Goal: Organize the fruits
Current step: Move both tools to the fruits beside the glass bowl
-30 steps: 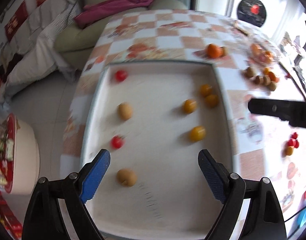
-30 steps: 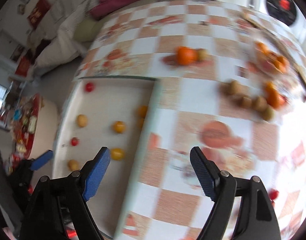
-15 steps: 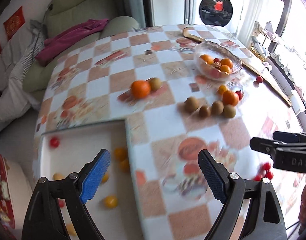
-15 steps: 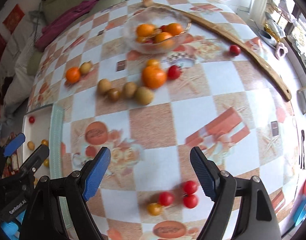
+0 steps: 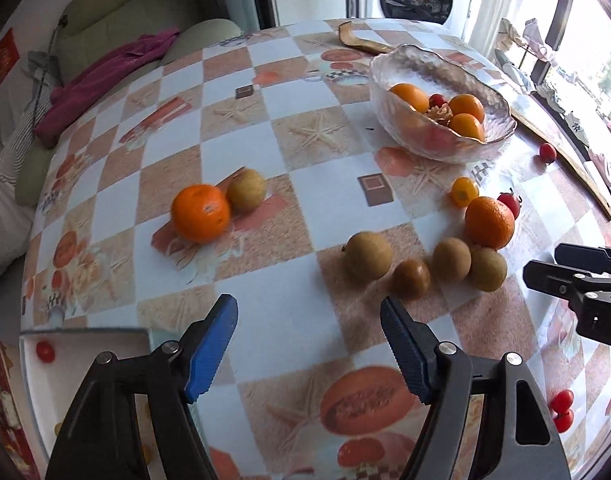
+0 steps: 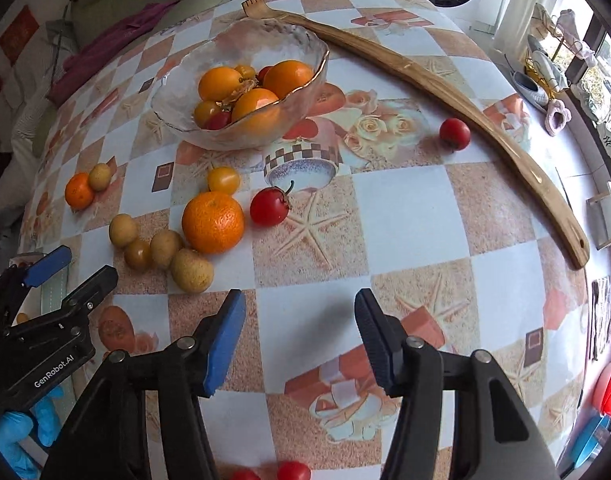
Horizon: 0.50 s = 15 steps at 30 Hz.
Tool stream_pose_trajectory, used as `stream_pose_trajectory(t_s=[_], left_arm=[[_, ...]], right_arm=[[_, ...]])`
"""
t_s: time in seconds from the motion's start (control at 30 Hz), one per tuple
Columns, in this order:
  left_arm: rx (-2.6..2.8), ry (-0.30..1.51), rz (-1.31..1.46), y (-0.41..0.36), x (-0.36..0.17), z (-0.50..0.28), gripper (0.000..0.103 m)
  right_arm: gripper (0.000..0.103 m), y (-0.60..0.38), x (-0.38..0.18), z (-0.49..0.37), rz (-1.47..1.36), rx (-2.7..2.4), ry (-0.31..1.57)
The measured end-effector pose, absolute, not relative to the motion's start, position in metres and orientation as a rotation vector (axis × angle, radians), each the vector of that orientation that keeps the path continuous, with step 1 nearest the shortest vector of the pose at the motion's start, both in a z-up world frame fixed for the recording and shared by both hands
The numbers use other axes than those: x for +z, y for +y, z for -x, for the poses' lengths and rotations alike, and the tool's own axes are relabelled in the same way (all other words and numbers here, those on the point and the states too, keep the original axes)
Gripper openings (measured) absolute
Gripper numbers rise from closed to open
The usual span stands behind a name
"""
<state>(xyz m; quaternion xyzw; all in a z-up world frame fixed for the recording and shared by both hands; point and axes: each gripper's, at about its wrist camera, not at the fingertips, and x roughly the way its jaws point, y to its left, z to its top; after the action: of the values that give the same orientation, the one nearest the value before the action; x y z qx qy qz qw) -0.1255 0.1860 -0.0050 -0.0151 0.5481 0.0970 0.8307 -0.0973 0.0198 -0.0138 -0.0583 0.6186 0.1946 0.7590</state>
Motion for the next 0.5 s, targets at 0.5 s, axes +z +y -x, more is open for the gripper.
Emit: stream_pose_trajectory(t_s=[0.5], left_arm=[[0.177,1.106,0.009,0.181,-0.010,0.086,0.076]], right_arm=[[0.056,0.046,-0.018,0.066,0.192,0.516,1.249]])
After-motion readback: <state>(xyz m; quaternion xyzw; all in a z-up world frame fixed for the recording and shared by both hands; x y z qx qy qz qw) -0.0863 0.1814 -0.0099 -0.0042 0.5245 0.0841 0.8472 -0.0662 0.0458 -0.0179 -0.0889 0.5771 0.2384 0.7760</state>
